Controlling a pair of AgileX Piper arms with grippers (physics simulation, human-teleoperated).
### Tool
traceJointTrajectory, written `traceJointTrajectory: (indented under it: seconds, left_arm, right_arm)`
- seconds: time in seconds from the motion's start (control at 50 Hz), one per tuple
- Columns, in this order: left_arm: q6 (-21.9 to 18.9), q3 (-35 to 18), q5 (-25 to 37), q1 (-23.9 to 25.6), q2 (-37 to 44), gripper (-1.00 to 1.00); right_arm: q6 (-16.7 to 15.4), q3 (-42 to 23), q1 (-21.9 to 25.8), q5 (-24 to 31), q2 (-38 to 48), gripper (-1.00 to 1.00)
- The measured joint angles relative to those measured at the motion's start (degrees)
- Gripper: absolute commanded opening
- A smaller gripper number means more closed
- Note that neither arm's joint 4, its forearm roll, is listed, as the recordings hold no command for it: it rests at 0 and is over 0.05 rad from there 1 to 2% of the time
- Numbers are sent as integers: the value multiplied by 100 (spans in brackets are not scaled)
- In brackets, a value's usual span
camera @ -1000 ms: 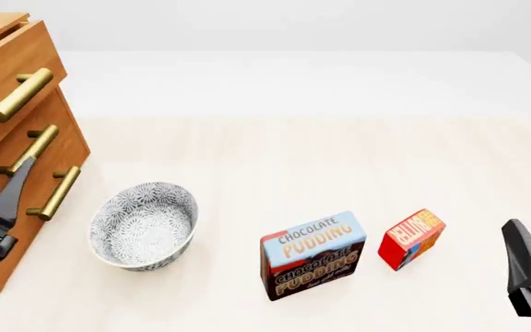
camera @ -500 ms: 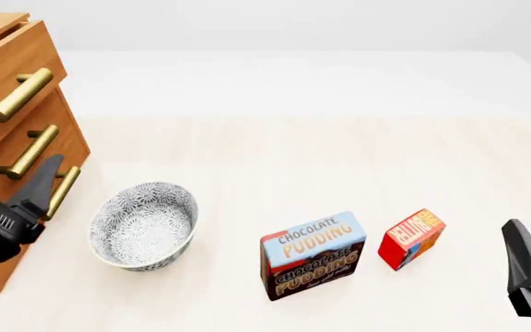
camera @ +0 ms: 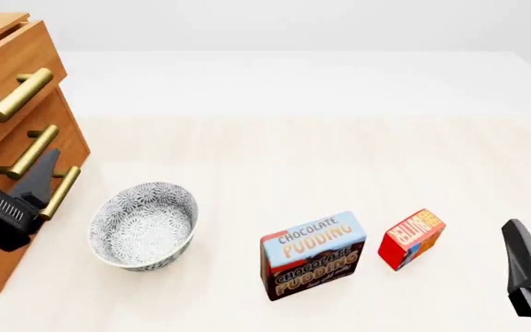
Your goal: Put the butter at the back in the top drawer of the cabinet and close it.
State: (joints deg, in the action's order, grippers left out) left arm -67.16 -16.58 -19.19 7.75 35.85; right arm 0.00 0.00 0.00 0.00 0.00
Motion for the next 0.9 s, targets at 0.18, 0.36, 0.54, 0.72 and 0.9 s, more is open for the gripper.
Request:
traceJointTrajectory:
  seconds: [0.18, 0.36, 0.54, 0.72, 0.9]
  left_arm:
    - [-69, 16, -171, -78, 167, 100]
    - [-130, 23, -535, -159, 552, 100]
    - [-179, -3, -834, -260, 893, 100]
    - [-205, -55, -1130, -373, 1257, 100]
    - [-219, -39, -1257, -554, 1355, 100]
  right_arm:
    - [0, 0, 0, 0, 0, 100]
    - [0, 0, 0, 0, 0, 100]
    - [0, 0, 0, 0, 0, 100]
    - [0, 0, 0, 0, 0, 100]
    - [0, 0, 0, 0, 0, 100]
